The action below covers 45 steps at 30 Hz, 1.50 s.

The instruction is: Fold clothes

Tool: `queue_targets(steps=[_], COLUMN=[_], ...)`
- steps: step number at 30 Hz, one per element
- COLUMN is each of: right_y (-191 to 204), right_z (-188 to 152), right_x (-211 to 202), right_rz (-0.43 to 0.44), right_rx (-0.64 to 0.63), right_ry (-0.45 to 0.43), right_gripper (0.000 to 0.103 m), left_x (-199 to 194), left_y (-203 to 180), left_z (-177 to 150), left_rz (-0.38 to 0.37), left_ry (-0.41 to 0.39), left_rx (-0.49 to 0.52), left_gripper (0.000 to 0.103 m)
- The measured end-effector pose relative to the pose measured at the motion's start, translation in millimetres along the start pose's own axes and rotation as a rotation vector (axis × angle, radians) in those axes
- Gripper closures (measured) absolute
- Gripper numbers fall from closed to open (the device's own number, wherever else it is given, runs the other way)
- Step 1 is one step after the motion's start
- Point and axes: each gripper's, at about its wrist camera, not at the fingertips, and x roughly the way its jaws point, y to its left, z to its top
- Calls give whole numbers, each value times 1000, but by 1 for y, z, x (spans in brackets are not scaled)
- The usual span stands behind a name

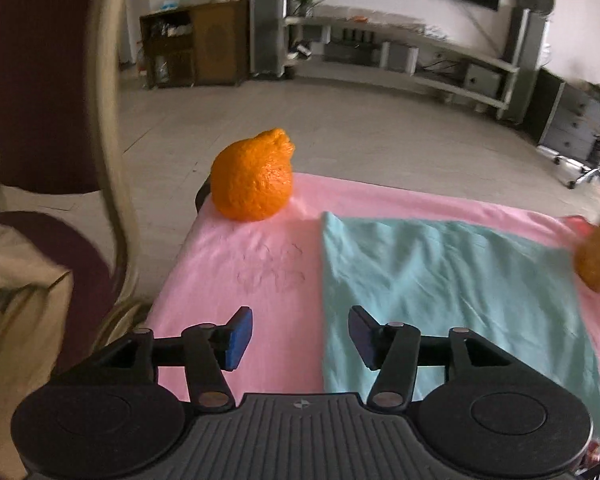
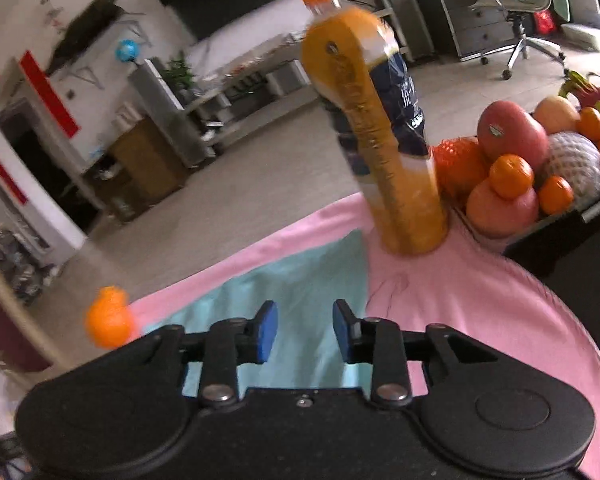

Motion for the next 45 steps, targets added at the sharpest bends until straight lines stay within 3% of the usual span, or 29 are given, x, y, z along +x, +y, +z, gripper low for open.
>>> queue_targets(steps=[4,8,14,15,18,19,21,22,23,27,30,34,36,40,45], right_y=[-12,-22,-21,-21,-16,-14,-11,-7,-1,25,32,31,29,30,20], right_z=[11,13,6,5,7,9,10,10,10,3,-6,-16,-17,-5,12], right_x=[66,121,168,174,188,192,197,198,197,178,182,200,206,180,83], right_rz=[-82,-145,-214,-220,-241,-246,-246,-242,-247,-337,-393,-450,-458,-414,-263], right_rx=[8,26,-18,-27,-35,-32,-28,-49,-83,-284,-369,-426,-431,-351,-183], right_ry=[-10,4,8,8,5,-3,-19,-24,-39,-214,-234,-165,-91,-71,-43], right_gripper=[73,73,73,73,73,75,78,96,101,101,101,101,100,94,87], left_x=[57,104,136,140,143,140,135,132,128,123,140,151,148,108,15], left_y=[-14,-21,-29,-30,-34,-36,-40,-41,-42,-41,-49,-55,-56,-47,-30], left_z=[20,33,39,39,39,39,37,37,36,36,31,28,32,39,25], left_rz=[38,25,23,22,27,31,39,42,51,138,197,250,274,264,176], left_ry=[6,28,13,17,-5,-26,-67,-88,-112,-188,-162,-116,-98,-91,-101], left_rx=[44,44,87,95,126,139,163,176,183,196,227,250,266,208,198], left_gripper=[38,38,44,47,76,96,102,102,102,102,101,95,88,84,81])
